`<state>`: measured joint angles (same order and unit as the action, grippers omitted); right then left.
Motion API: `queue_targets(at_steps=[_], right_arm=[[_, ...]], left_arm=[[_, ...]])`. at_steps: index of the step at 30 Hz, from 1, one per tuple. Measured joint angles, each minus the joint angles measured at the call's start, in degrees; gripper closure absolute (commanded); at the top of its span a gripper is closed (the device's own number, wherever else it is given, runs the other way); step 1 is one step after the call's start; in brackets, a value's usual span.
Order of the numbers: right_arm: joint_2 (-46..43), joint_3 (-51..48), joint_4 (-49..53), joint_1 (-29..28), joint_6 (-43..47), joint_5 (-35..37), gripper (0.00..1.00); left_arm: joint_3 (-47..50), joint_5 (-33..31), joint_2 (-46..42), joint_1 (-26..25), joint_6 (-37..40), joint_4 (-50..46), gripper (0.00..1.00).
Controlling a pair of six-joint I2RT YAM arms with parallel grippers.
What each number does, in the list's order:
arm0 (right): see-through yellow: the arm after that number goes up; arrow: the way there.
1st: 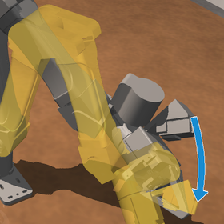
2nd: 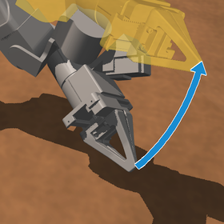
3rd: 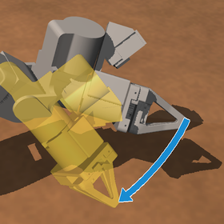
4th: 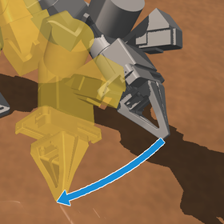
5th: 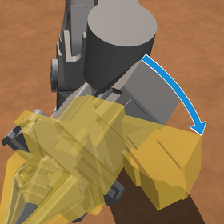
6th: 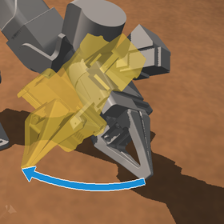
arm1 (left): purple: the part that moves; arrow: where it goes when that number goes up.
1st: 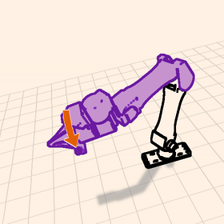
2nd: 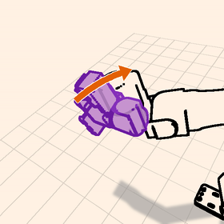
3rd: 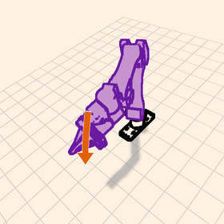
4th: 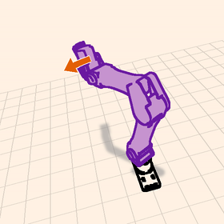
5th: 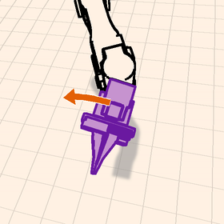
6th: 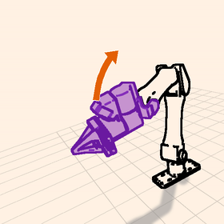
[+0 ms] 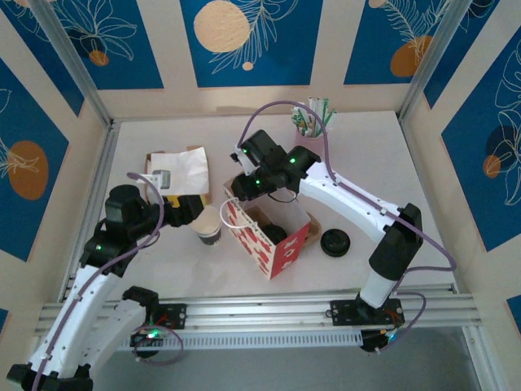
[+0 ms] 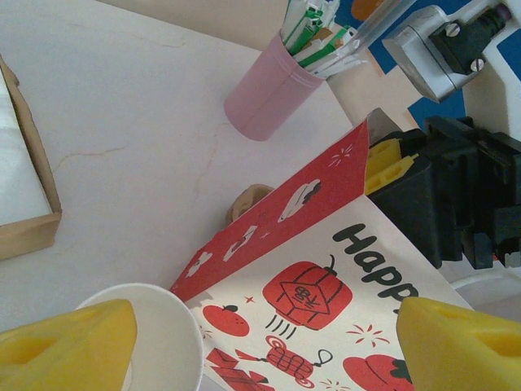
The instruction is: Pack the takeout coffee
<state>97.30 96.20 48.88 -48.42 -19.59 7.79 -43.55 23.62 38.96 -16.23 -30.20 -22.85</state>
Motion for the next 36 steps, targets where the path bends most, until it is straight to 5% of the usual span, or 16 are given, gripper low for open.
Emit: queue_targets(at_steps=[12, 22, 36], right_arm=[[-7.0, 0.2, 1.7, 0.1, 0.1, 0.2, 0.34], [-21.6, 0.2, 2.3, 1.2, -0.1, -1.8, 0.04], [-22.8, 4.9, 3.5, 7.0, -1.6, -5.6, 0.01]], left_arm=[[-0.7, -1.9, -0.8, 0.0, -1.5, -3.3, 0.15], [-4.0, -5.3, -4.7, 0.0, -3.7, -7.6, 0.0], [-11.9, -12.5, -6.7, 0.0, -4.4, -19.7, 0.0]])
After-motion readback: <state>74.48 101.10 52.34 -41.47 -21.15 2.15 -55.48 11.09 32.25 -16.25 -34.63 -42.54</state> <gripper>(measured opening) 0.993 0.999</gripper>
